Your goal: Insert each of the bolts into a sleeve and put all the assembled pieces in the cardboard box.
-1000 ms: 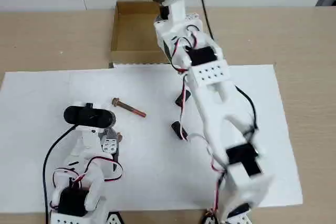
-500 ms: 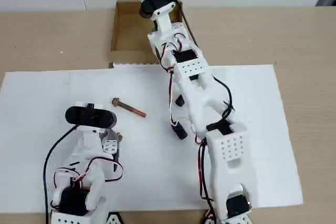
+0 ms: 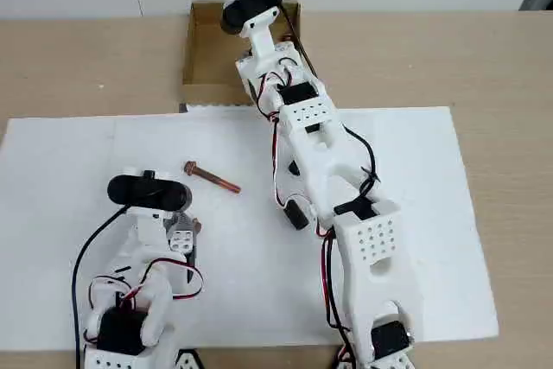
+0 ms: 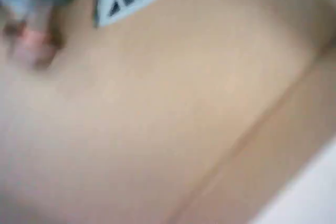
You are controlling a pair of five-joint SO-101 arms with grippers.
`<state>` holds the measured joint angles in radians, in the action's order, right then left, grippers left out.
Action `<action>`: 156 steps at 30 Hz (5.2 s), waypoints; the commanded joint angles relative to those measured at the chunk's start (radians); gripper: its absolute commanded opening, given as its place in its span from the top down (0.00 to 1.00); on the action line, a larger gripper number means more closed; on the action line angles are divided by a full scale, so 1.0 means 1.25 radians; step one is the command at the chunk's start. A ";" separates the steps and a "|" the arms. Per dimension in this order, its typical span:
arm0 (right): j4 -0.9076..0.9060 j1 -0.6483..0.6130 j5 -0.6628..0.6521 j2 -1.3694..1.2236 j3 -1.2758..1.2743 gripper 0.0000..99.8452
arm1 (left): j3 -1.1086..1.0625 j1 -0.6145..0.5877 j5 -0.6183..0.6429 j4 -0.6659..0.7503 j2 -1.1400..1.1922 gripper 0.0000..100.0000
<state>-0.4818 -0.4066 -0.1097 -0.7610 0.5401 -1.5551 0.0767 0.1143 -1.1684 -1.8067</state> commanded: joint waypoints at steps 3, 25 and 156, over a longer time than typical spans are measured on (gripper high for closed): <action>-0.177 0.001 -0.010 0.170 0.044 1.00 | 0.004 -0.004 -0.004 -0.001 -0.007 1.00; -0.784 -0.004 -0.004 0.548 0.043 1.00 | -0.004 -0.002 -0.004 -0.001 -0.007 1.00; -0.622 -0.105 -0.314 0.388 -0.534 0.97 | -0.035 -0.004 -0.005 0.009 -0.007 1.00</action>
<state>-1.2658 -0.4925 -0.5040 -0.2639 -0.1565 -1.6011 0.0767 0.1143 -1.1684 -1.8067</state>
